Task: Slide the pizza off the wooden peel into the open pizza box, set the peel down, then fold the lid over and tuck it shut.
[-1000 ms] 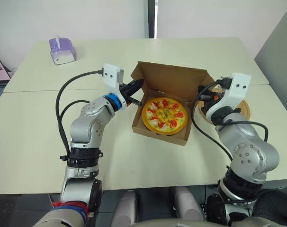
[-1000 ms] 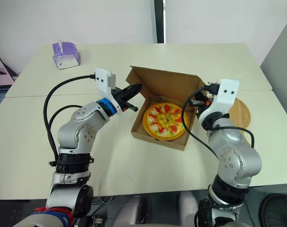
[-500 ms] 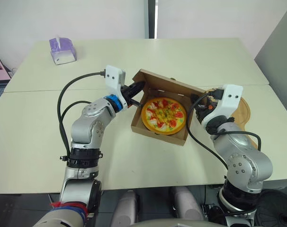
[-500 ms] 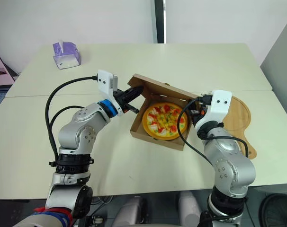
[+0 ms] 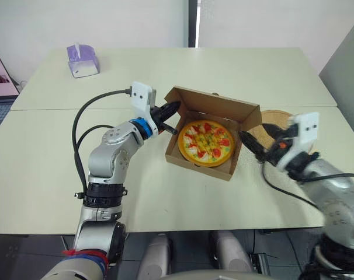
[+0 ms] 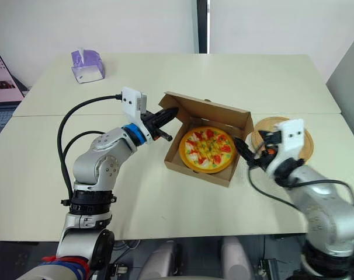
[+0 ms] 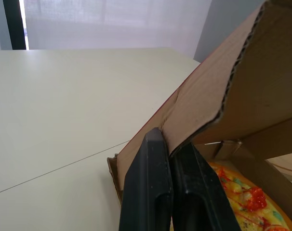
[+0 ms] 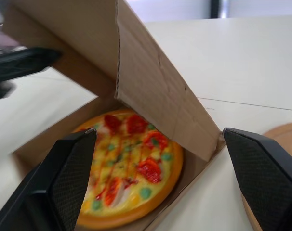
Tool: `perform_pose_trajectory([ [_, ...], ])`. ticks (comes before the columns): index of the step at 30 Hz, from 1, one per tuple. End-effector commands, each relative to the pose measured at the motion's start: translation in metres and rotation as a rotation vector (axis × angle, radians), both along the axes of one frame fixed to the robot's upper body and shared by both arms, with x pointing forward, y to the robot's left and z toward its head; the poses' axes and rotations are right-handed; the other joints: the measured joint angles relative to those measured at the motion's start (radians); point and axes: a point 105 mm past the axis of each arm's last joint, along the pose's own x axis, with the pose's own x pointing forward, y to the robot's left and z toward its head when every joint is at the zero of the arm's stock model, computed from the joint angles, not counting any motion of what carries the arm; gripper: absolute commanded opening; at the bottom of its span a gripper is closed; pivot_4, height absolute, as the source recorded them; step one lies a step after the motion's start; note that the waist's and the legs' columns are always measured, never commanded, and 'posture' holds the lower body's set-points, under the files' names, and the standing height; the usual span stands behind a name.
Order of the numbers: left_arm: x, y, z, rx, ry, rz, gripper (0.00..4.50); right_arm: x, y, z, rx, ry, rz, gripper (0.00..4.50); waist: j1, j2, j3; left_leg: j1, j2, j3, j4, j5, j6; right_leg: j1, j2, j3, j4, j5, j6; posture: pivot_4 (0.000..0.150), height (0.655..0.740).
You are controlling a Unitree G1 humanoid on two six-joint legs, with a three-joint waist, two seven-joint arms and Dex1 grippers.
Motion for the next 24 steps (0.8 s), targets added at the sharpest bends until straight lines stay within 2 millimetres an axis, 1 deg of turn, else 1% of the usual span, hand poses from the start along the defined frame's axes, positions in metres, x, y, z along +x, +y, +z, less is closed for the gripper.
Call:
perform_pose_trajectory([
  [1, -0.003, 0.002, 0.005, 0.002, -0.029, -0.011, 0.0, -0.002, -0.024, 0.02, 0.0, -0.02, 0.033, 4.48, -0.001, 0.0, 0.0, 0.0, 0.0, 0.0, 0.0, 0.0, 0.0, 0.0, 0.0, 0.0, 0.0, 0.0, 0.0, 0.15, 0.74],
  [2, -0.003, 0.002, 0.005, 0.003, -0.028, -0.01, 0.0, 0.0, -0.029, 0.021, -0.001, -0.017, 0.029, 4.48, -0.001, 0.0, 0.0, 0.0, 0.0, 0.001, 0.0, 0.0, 0.0, 0.0, 0.0, 0.0, 0.0, 0.0, 0.0, 0.15, 0.74],
  [5, -0.005, 0.005, 0.003, 0.011, -0.025, -0.009, 0.0, 0.019, -0.042, 0.035, 0.01, -0.054, -0.022, 3.91, -0.005, 0.0, 0.0, 0.001, 0.0, 0.001, 0.0, 0.0, 0.0, 0.001, 0.0, 0.0, 0.0, 0.0, 0.0, 0.15, 0.74],
  [7, -0.005, 0.006, 0.002, 0.015, -0.023, -0.008, 0.0, 0.031, -0.04, 0.039, -0.024, -0.065, -0.019, 3.28, -0.005, 0.0, 0.0, 0.002, 0.0, 0.002, 0.0, 0.0, 0.0, 0.001, 0.0, 0.002, 0.0, 0.0, 0.0, 0.15, 0.74],
  [8, -0.005, 0.006, 0.001, 0.016, -0.021, -0.008, 0.0, 0.035, -0.037, 0.04, -0.042, -0.073, -0.009, 2.86, -0.002, 0.0, 0.0, 0.002, 0.0, 0.002, 0.0, 0.0, 0.0, 0.001, 0.0, 0.002, 0.0, 0.0, 0.0, 0.15, 0.74],
  [9, -0.005, 0.007, 0.001, 0.019, -0.02, -0.008, 0.0, 0.042, -0.033, 0.043, -0.044, -0.08, 0.003, 2.47, -0.001, 0.0, 0.0, 0.002, 0.0, 0.001, 0.0, 0.0, 0.0, 0.001, 0.0, 0.001, 0.0, 0.0, 0.0, 0.15, 0.74],
  [12, -0.007, 0.009, -0.002, 0.03, -0.008, -0.012, 0.0, 0.063, -0.005, 0.045, -0.084, -0.089, 0.11, 1.42, -0.007, 0.0, 0.0, 0.002, 0.0, 0.002, 0.0, 0.0, 0.0, 0.001, 0.0, 0.002, 0.0, 0.0, 0.0, 0.15, 0.74],
  [13, -0.008, 0.009, -0.004, 0.033, -0.001, -0.019, 0.0, 0.067, 0.003, 0.044, -0.105, -0.085, 0.145, 1.13, -0.006, 0.0, 0.0, 0.002, 0.0, 0.002, 0.0, 0.0, 0.0, 0.001, 0.0, 0.002, 0.0, 0.0, 0.0, 0.15, 0.74],
  [16, -0.013, 0.008, -0.007, 0.04, 0.02, -0.049, 0.0, 0.073, 0.02, 0.042, -0.158, -0.074, 0.25, 0.06, -0.002, 0.0, 0.0, 0.001, 0.0, 0.001, 0.0, 0.0, 0.0, 0.001, 0.0, 0.0, 0.0, 0.0, 0.0, 0.15, 0.74],
  [19, -0.018, 0.007, -0.009, 0.049, 0.031, -0.082, 0.0, 0.074, 0.031, 0.039, -0.196, -0.056, 0.342, 0.02, -0.001, 0.0, 0.0, 0.0, 0.0, 0.0, 0.0, 0.0, 0.0, 0.0, 0.0, 0.0, -0.001, 0.0, 0.0, 0.15, 0.74],
  [23, -0.028, 0.01, -0.006, 0.033, 0.064, -0.153, 0.0, 0.072, 0.037, 0.034, -0.234, -0.04, 0.407, 0.02, 0.0, 0.0, 0.0, -0.002, 0.0, 0.0, 0.0, 0.0, 0.0, -0.001, -0.001, 0.0, -0.001, 0.0, 0.0, 0.15, 0.74],
  [24, -0.03, 0.012, -0.006, 0.047, 0.075, -0.174, 0.41, 0.071, 0.038, 0.033, -0.238, -0.036, 0.418, 0.0, 0.0, 0.0, 0.0, -0.002, 0.0, 0.0, 0.0, 0.0, 0.0, -0.002, -0.001, 0.0, -0.001, 0.0, 0.0, 0.15, 0.74],
])
